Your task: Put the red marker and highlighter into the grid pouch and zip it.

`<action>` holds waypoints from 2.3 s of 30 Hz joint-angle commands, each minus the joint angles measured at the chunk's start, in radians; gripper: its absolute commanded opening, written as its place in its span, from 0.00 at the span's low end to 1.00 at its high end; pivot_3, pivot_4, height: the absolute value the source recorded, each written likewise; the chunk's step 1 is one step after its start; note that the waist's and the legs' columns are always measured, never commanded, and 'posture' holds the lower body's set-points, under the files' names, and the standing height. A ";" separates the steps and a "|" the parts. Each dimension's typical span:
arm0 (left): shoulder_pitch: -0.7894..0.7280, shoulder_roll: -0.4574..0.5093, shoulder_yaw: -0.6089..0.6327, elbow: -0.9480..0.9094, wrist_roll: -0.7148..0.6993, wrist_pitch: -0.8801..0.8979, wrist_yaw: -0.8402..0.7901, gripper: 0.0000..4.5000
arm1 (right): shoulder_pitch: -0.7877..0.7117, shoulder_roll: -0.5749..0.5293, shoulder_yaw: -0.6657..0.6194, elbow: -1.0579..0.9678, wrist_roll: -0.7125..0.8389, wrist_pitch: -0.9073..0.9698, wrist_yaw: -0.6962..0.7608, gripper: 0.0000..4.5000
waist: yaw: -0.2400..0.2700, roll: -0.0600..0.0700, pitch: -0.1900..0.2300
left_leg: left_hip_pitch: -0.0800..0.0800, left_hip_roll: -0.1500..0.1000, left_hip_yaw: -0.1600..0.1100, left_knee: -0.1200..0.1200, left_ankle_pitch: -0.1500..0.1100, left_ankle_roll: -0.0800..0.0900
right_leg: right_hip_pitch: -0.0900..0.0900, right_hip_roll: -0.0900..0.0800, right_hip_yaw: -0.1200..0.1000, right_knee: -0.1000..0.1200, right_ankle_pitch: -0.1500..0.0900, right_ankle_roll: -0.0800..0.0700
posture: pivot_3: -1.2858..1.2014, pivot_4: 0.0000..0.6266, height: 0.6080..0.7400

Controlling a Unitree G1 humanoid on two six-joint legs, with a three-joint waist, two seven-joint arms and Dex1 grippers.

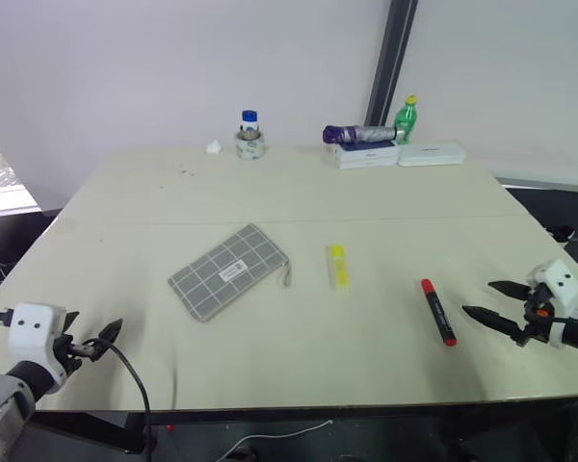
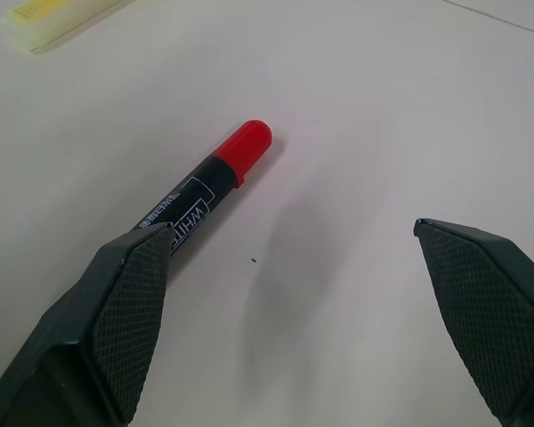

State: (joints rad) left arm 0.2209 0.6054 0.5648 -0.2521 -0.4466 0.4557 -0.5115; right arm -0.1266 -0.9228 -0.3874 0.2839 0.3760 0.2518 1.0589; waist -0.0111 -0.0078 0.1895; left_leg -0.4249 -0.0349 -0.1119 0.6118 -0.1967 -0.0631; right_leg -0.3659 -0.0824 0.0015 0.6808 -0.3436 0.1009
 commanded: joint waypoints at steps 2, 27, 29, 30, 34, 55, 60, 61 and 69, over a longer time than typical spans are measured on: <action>-0.003 0.015 0.030 -0.040 -0.003 -0.001 0.010 0.97 | -0.011 -0.003 -0.010 -0.009 0.010 -0.016 0.006 1.00 | 0.000 0.000 0.000 | 0.000 0.000 0.000 0.000 0.000 0.000 | 0.000 0.000 0.000 0.000 0.000 0.000 | 0.52 0.24 0.98; -0.049 0.098 -0.200 -0.027 0.193 -0.204 -0.108 0.97 | -0.250 0.249 0.280 -0.422 0.010 0.154 -0.207 1.00 | 0.000 0.000 0.000 | -0.001 0.000 0.000 -0.001 0.000 0.000 | -0.001 0.000 0.002 0.000 0.001 0.002 | 0.52 0.24 0.98; -0.056 0.107 -0.215 -0.010 0.211 -0.238 -0.123 1.00 | -0.273 0.269 0.334 -0.400 -0.039 0.155 -0.240 0.87 | -0.001 0.000 0.000 | -0.001 0.000 0.000 -0.001 0.000 0.000 | -0.002 0.000 0.002 0.000 0.001 0.002 | 0.52 0.24 0.98; -0.060 0.108 -0.218 -0.003 0.215 -0.250 -0.128 1.00 | -0.284 0.277 0.356 -0.387 -0.063 0.152 -0.255 0.79 | -0.003 0.000 0.000 | -0.001 0.000 0.000 -0.001 0.000 0.000 | -0.002 0.000 0.002 0.000 0.001 0.002 | 0.52 0.24 0.98; -0.058 0.143 -0.246 0.051 0.310 -0.379 -0.142 1.00 | -0.373 0.379 0.420 -0.332 -0.108 0.202 -0.354 0.33 | -0.009 0.000 0.000 | -0.001 0.001 0.001 -0.002 0.000 0.000 | -0.004 0.001 0.002 0.000 0.002 0.002 | 0.52 0.24 0.98; -0.179 0.182 -0.402 0.303 0.671 -0.847 0.050 1.00 | -0.835 0.780 0.584 0.445 -0.391 0.012 -0.592 0.01 | -0.020 0.000 0.000 | -0.001 -0.001 0.002 -0.005 0.001 -0.002 | -0.008 0.004 0.004 0.004 0.003 0.002 | 0.52 0.24 0.98; -0.224 0.182 -0.442 0.347 0.749 -0.901 0.096 1.00 | -0.904 0.838 0.564 0.602 -0.392 -0.037 -0.593 0.01 | -0.028 0.000 0.000 | 0.000 -0.001 0.002 -0.005 0.001 -0.002 | -0.008 0.005 0.003 0.005 0.003 0.002 | 0.52 0.24 0.98; -0.234 0.181 -0.450 0.355 0.759 -0.904 0.102 1.00 | -0.911 0.842 0.564 0.622 -0.395 -0.049 -0.592 0.01 | -0.029 0.000 0.000 | 0.000 -0.001 0.002 -0.005 0.001 -0.002 | -0.008 0.005 0.003 0.006 0.003 0.002 | 0.52 0.24 0.98; -0.292 0.175 -0.523 0.400 0.799 -0.968 0.120 1.00 | -0.926 0.849 0.558 0.661 -0.404 -0.093 -0.562 0.01 | -0.033 0.001 0.000 | 0.000 -0.001 0.002 -0.005 0.002 -0.003 | -0.009 0.005 0.004 0.007 0.003 0.002 | 0.52 0.24 0.98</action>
State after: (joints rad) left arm -0.0651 0.7783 0.0641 0.1441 0.3405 -0.4899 -0.3952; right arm -1.0236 -0.0844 0.1850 0.9617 -0.0270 0.1843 0.4854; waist -0.0440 -0.0072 0.1896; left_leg -0.4248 -0.0363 -0.1097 0.6067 -0.1951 -0.0656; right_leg -0.3747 -0.0776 0.0056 0.6882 -0.3406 0.1029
